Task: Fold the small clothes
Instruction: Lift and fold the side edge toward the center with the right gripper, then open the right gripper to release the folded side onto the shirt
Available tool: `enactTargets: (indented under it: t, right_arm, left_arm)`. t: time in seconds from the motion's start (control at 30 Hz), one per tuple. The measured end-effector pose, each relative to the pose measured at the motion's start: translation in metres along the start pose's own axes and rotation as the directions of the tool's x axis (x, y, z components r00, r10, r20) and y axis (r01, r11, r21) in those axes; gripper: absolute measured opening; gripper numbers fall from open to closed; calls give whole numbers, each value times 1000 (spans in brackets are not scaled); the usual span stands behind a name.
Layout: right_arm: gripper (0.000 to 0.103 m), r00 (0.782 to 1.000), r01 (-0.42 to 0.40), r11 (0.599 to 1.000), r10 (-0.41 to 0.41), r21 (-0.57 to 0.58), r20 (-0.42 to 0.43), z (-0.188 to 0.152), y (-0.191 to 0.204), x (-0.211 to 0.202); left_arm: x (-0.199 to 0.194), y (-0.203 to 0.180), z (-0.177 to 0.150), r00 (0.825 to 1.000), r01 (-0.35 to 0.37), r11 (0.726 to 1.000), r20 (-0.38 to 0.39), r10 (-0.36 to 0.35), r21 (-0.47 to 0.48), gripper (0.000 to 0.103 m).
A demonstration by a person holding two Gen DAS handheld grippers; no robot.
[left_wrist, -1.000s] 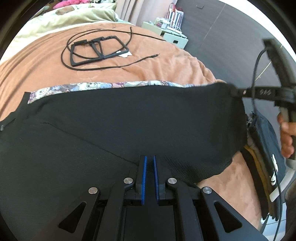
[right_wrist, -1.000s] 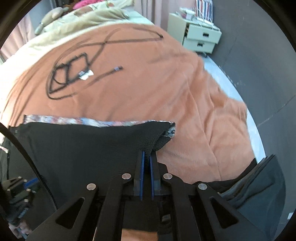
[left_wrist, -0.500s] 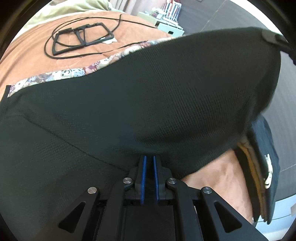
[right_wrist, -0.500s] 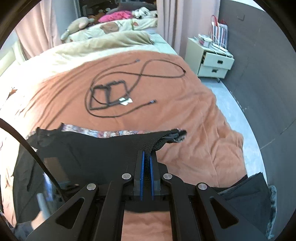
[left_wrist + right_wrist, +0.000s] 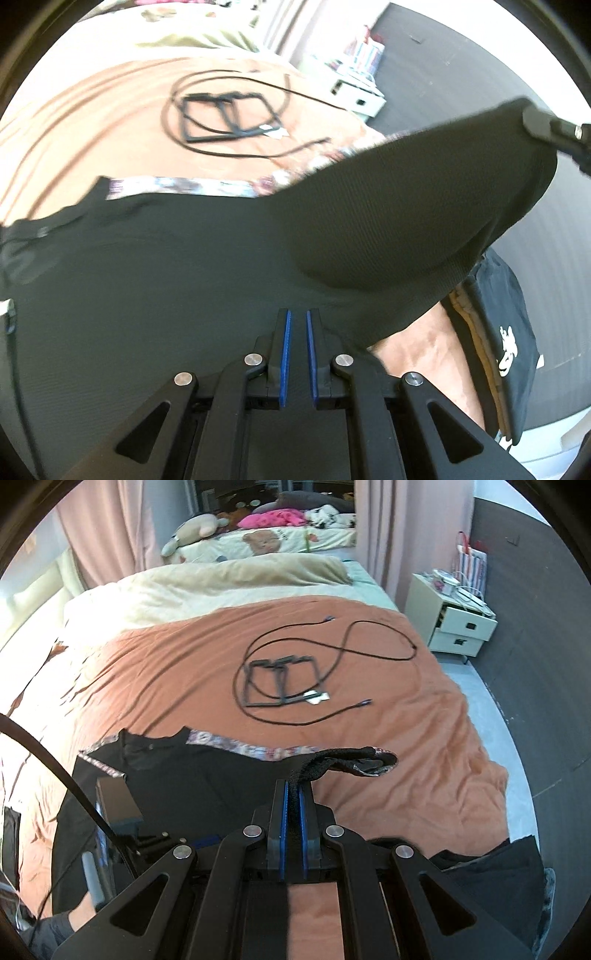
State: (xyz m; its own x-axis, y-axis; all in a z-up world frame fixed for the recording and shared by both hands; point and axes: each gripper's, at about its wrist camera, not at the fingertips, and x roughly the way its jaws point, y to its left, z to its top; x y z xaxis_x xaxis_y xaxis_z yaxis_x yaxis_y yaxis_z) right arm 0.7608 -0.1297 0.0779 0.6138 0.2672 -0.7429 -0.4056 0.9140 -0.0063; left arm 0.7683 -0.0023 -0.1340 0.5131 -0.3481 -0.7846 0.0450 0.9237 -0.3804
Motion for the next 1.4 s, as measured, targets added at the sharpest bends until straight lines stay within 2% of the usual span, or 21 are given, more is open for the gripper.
enactTargets:
  t: [0.5, 0.7, 0.8, 0.83, 0.9, 0.93, 0.97, 1.07, 1.23, 1.4]
  right_arm:
    - [2, 995, -49, 996, 42, -75, -91, 6, 82, 28]
    - [2, 986, -110, 988, 95, -108, -138, 6, 125, 55]
    - [3, 978, -118, 983, 91, -139, -189, 1, 149, 72]
    - [7, 973, -126, 981, 94, -146, -211, -1, 155, 78]
    - [30, 967, -148, 975, 108, -168, -230, -4, 165, 84]
    - [53, 969, -153, 972, 112, -180, -220, -3, 166, 84]
    - [61, 972, -156, 970, 116, -188, -207, -3, 165, 84]
    - [61, 971, -157, 974, 121, -166, -208, -3, 148, 91]
    - [61, 978, -94, 989, 71, -110, -195, -13, 110, 107]
    - [61, 980, -85, 996, 76, -41, -182, -28, 76, 129]
  left_arm:
    - [-84, 88, -28, 995, -67, 993, 70, 74, -97, 8]
    - [-107, 119, -39, 992, -51, 986, 107, 68, -157, 8]
    - [-112, 138, -45, 992, -28, 980, 113, 51, -197, 11]
    - [-113, 144, -47, 992, -28, 977, 114, 54, -213, 12]
    - [-117, 155, -49, 991, -46, 971, 114, 74, -235, 19]
    - [-118, 161, -50, 990, -52, 968, 117, 83, -247, 20]
    - [-118, 165, -51, 989, -56, 966, 118, 89, -254, 22]
    - [-115, 170, -51, 989, -64, 963, 111, 96, -262, 22]
    - [-94, 170, -49, 990, -89, 966, 82, 112, -243, 26]
    - [-71, 172, -45, 991, -109, 965, 52, 125, -238, 26]
